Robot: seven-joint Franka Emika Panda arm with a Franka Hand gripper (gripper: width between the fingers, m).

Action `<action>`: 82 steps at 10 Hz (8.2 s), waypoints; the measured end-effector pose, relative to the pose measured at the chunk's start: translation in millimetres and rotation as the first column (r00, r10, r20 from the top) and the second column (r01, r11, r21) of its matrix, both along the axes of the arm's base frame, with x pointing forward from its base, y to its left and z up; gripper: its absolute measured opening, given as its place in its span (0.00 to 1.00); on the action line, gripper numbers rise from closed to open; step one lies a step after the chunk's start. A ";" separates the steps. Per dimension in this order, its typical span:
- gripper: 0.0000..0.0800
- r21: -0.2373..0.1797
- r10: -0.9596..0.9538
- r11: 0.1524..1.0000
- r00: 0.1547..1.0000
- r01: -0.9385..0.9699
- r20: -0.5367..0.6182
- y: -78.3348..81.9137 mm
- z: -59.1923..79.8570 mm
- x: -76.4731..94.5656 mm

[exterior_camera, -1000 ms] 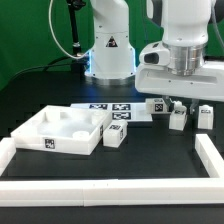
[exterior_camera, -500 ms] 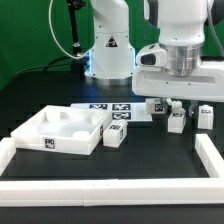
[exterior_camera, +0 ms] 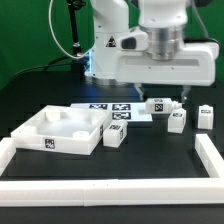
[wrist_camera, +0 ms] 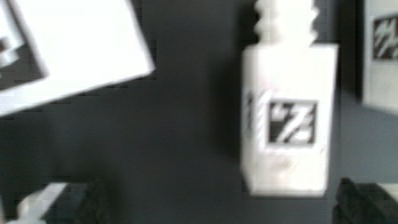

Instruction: Assemble one leg

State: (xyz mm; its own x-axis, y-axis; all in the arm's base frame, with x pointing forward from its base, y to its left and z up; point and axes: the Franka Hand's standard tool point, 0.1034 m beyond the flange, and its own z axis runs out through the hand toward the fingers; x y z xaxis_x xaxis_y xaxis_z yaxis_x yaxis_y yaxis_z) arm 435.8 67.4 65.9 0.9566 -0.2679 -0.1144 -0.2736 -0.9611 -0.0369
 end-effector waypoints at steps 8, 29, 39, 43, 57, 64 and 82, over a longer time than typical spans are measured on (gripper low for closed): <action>0.81 0.017 0.061 0.998 0.998 -0.061 -0.029 -73.2 -34.8 27.9; 0.81 0.040 0.040 0.999 0.996 -0.037 -0.079 -53.5 -26.2 36.5; 0.81 0.030 0.037 0.999 0.996 -0.035 -0.083 -61.4 -39.5 32.3; 0.81 0.025 0.040 0.999 0.996 -0.038 -0.086 -60.3 -45.7 30.4; 0.35 0.021 0.009 1.000 0.996 -0.007 -0.083 -42.8 -21.4 -28.3; 0.35 -0.021 0.067 0.997 0.997 -0.067 -0.034 -22.0 -46.7 -55.1; 0.81 0.032 0.059 0.998 0.995 -0.056 -0.082 -152.2 0.8 -38.2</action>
Offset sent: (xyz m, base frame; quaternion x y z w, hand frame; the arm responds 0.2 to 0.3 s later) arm 0.0000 0.0000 0.0000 0.0000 0.0000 0.0000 1.0000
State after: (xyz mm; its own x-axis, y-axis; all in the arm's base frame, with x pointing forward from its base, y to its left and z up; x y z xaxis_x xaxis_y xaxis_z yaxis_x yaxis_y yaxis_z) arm 397.6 -84.8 66.7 0.9573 -0.2080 -0.2006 -0.2211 -0.9742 -0.0452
